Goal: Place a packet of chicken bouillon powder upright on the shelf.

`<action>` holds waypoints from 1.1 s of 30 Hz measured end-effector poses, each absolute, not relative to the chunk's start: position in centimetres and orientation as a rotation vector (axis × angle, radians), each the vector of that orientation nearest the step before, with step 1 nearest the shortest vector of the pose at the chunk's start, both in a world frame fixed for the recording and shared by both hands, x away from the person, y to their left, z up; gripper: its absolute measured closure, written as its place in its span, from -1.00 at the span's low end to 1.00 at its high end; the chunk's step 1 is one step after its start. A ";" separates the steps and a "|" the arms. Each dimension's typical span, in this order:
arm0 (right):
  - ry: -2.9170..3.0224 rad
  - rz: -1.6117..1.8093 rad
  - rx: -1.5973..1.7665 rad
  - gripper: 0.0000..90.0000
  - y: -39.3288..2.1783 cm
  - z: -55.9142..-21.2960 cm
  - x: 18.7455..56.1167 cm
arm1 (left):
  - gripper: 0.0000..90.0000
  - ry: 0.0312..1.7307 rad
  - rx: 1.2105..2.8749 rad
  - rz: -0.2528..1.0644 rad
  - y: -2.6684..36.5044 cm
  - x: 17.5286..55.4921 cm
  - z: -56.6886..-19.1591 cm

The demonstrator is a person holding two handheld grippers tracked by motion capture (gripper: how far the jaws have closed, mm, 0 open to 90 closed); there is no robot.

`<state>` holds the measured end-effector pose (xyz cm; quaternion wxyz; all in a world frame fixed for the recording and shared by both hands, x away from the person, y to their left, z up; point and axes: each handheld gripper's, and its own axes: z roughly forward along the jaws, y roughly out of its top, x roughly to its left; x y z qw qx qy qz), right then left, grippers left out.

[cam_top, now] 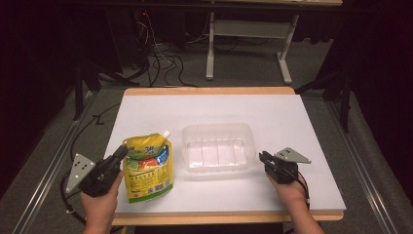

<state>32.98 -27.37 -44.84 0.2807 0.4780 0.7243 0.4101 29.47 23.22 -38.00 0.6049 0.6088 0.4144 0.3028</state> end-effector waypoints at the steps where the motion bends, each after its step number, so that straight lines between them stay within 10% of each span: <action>1: 1.939 1.098 1.286 0.78 -27.4 -44.8 33.0 | 1.00 0.952 1.407 0.705 23.1 29.4 -37.8; 33: 1.923 1.112 1.318 0.78 -28.3 -45.0 33.0 | 1.00 0.944 1.343 0.810 21.4 34.4 -37.5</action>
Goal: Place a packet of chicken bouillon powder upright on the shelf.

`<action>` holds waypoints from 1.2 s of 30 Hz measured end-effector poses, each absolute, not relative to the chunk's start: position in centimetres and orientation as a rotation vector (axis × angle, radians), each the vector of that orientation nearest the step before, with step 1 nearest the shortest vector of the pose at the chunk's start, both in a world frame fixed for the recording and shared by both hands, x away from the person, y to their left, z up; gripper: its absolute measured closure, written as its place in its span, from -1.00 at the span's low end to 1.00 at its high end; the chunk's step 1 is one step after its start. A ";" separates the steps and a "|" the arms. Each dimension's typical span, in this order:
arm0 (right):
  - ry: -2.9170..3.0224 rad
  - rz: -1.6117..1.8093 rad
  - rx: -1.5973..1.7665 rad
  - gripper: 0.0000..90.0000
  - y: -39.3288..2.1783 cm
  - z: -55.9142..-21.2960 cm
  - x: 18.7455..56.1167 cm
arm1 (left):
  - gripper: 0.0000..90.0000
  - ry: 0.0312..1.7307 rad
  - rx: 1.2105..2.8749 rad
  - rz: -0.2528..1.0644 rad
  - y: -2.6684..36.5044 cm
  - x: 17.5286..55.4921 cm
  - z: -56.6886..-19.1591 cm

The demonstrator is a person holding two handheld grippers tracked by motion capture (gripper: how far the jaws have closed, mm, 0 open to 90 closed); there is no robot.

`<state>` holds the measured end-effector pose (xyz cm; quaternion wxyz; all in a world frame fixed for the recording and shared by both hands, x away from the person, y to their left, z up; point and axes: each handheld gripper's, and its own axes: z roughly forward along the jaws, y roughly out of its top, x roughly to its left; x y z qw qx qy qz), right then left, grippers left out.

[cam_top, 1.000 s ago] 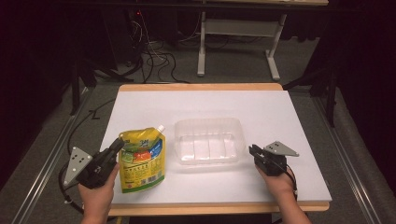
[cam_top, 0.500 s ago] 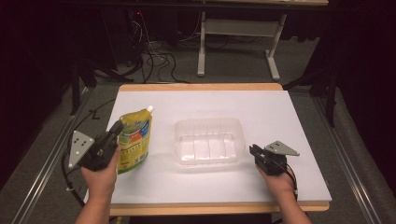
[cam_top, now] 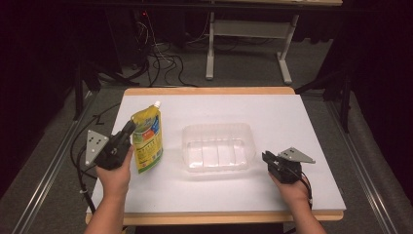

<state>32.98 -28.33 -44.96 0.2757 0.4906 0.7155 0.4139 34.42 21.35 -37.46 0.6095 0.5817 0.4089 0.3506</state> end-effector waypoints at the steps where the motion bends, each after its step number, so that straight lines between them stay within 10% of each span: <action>1: 1.921 1.114 1.319 0.78 -28.4 -44.9 33.0 | 1.00 0.949 1.345 0.796 21.6 33.8 -37.6; 20: 1.955 1.086 1.303 1.00 -26.8 -45.3 33.8 | 0.98 0.968 1.401 0.754 23.4 28.9 -39.4; 27: 1.955 1.091 1.299 1.00 -26.1 -45.4 34.3 | 0.38 0.956 1.441 0.744 23.1 29.4 -39.4; 36: 1.993 1.099 1.258 1.00 -25.3 -45.4 34.0 | 0.37 0.949 1.544 0.734 22.1 30.1 -40.3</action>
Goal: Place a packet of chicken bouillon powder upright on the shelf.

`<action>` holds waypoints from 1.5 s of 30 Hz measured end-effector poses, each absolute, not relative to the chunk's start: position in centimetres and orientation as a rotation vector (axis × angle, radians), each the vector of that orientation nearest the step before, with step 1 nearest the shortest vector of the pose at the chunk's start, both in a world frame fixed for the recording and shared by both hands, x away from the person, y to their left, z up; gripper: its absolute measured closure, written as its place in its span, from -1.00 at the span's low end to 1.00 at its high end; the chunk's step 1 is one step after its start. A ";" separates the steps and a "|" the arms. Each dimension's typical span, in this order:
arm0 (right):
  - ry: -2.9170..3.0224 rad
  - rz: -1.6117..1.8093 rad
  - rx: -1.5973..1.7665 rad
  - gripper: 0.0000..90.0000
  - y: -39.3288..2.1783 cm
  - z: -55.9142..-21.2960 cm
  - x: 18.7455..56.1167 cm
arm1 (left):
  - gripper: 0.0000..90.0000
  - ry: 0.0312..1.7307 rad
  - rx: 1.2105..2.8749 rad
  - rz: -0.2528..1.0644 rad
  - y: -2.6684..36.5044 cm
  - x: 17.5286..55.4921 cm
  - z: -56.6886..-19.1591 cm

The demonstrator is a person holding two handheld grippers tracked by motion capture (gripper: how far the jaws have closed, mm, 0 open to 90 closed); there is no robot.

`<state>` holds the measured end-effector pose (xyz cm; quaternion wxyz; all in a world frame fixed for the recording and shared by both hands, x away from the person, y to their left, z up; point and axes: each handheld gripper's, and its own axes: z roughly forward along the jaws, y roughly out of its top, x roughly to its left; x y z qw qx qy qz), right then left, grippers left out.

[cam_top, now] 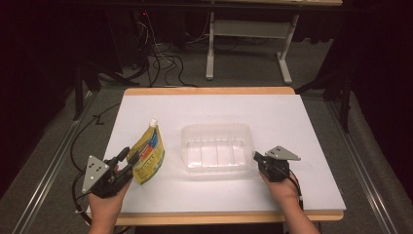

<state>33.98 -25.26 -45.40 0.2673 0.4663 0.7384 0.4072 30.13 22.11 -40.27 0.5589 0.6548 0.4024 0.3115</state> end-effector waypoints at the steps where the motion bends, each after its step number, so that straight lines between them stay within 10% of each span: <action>1: 1.995 1.100 1.257 1.00 -25.1 -45.4 33.9 | 0.39 0.943 1.554 0.736 22.0 30.2 -40.3; 13: 2.030 1.080 1.217 0.96 -24.2 -45.6 33.7 | 0.99 0.940 1.648 0.747 21.1 31.0 -40.7; 45: 1.976 1.095 1.285 0.89 -26.3 -45.5 33.4 | 1.00 0.823 1.328 0.672 19.0 29.0 -34.3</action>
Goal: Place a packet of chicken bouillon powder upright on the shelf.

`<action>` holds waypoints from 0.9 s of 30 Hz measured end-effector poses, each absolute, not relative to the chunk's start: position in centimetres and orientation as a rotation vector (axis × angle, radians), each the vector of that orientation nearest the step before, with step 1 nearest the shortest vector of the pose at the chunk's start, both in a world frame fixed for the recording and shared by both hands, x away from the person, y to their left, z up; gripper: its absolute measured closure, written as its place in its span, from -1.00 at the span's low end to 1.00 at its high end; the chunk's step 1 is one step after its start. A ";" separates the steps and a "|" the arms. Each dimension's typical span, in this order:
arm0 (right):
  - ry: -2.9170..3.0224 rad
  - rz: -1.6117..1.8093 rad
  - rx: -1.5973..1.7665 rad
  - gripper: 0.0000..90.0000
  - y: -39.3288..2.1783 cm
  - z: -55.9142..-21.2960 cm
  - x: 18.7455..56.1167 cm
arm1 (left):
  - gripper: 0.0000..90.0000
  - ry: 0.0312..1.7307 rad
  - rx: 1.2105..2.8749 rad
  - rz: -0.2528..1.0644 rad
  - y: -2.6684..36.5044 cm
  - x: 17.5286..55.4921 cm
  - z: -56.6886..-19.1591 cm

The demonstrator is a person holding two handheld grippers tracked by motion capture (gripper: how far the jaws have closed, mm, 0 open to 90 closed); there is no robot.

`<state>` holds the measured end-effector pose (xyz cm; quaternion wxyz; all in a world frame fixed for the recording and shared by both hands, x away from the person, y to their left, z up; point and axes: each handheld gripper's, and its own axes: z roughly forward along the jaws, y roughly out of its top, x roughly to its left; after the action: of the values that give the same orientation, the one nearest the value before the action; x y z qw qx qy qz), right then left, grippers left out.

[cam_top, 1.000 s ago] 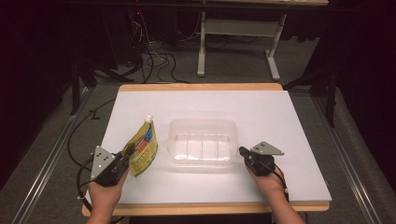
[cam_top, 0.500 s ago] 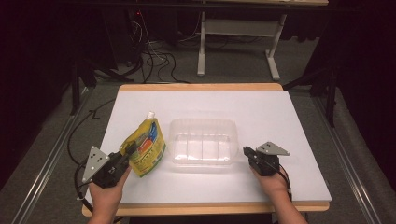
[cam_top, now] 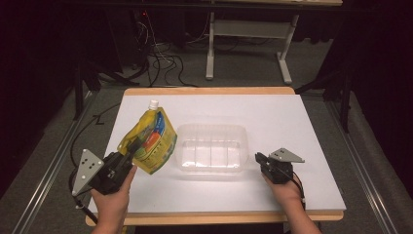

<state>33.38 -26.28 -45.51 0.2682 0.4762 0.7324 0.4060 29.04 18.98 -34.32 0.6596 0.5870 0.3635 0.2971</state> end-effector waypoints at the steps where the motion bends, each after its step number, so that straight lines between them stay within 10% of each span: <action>1: 1.975 1.098 1.288 0.89 -26.3 -45.5 33.4 | 1.00 0.822 1.324 0.667 18.5 29.2 -34.2; 27: 1.953 1.129 1.285 0.89 -27.0 -45.1 33.1 | 1.00 0.908 1.269 0.610 7.8 33.5 -37.1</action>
<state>33.14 -26.95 -45.12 0.2694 0.4767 0.7245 0.4187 33.50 7.85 -37.06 0.6692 0.5628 0.4029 0.2706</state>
